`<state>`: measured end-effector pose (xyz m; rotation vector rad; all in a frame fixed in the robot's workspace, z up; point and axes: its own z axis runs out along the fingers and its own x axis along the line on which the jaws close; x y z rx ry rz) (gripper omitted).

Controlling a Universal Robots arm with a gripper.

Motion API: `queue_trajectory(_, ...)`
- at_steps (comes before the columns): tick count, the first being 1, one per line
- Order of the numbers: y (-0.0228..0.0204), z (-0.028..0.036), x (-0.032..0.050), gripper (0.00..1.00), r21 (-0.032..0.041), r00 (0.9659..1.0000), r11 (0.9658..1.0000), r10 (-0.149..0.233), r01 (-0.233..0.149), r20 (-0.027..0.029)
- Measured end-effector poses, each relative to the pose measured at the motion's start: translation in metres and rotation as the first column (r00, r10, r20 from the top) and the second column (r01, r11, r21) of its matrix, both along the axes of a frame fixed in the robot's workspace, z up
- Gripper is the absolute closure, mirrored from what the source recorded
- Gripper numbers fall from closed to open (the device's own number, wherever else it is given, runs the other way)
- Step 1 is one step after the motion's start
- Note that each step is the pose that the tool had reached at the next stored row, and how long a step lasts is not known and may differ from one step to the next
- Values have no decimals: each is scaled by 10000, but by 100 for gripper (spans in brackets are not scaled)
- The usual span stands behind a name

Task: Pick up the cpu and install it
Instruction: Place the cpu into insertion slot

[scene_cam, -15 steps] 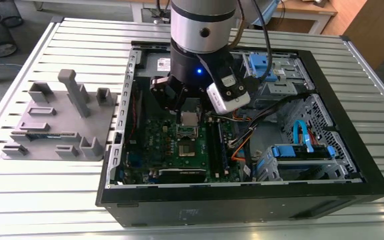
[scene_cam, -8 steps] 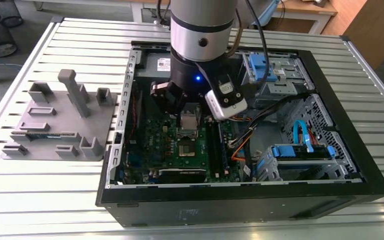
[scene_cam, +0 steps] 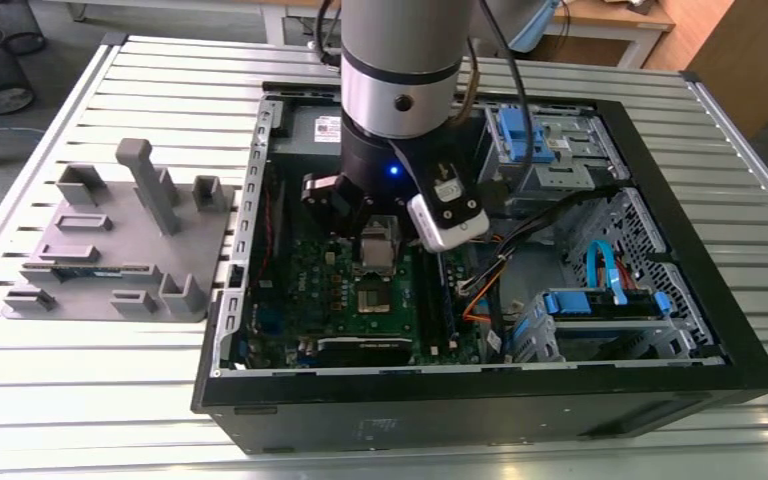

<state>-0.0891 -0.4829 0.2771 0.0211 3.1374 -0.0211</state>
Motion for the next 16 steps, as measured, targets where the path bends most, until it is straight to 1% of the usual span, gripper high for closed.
queue_trajectory(8,-16,-110,0,53,-3,10000,10000,-77,77,0)
queue_trajectory(16,-18,-227,0,53,-3,9999,9999,-129,129,0)
